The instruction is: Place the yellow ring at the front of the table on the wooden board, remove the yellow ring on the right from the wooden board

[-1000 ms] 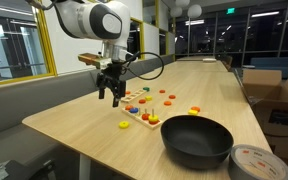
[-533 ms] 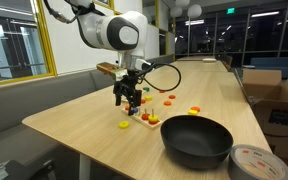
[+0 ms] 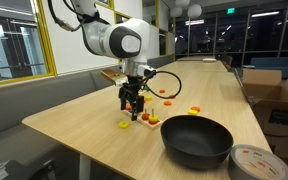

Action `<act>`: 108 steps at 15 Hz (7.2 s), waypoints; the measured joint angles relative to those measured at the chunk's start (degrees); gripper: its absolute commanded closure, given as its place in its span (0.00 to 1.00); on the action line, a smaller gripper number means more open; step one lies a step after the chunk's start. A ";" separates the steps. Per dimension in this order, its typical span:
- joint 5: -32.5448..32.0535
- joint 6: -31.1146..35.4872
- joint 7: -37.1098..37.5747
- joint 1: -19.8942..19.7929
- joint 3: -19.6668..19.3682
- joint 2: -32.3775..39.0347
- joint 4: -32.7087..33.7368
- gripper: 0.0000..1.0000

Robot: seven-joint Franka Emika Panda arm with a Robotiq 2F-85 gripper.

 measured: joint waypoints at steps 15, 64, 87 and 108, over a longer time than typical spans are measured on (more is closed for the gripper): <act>-0.39 3.84 5.63 0.04 -2.65 2.08 -0.77 0.00; -12.69 -0.01 10.80 2.16 -1.96 -13.94 -9.43 0.83; -13.98 -4.19 10.77 2.06 -0.41 -8.10 0.79 0.83; -13.98 -7.49 10.45 1.37 -3.70 2.79 11.18 0.83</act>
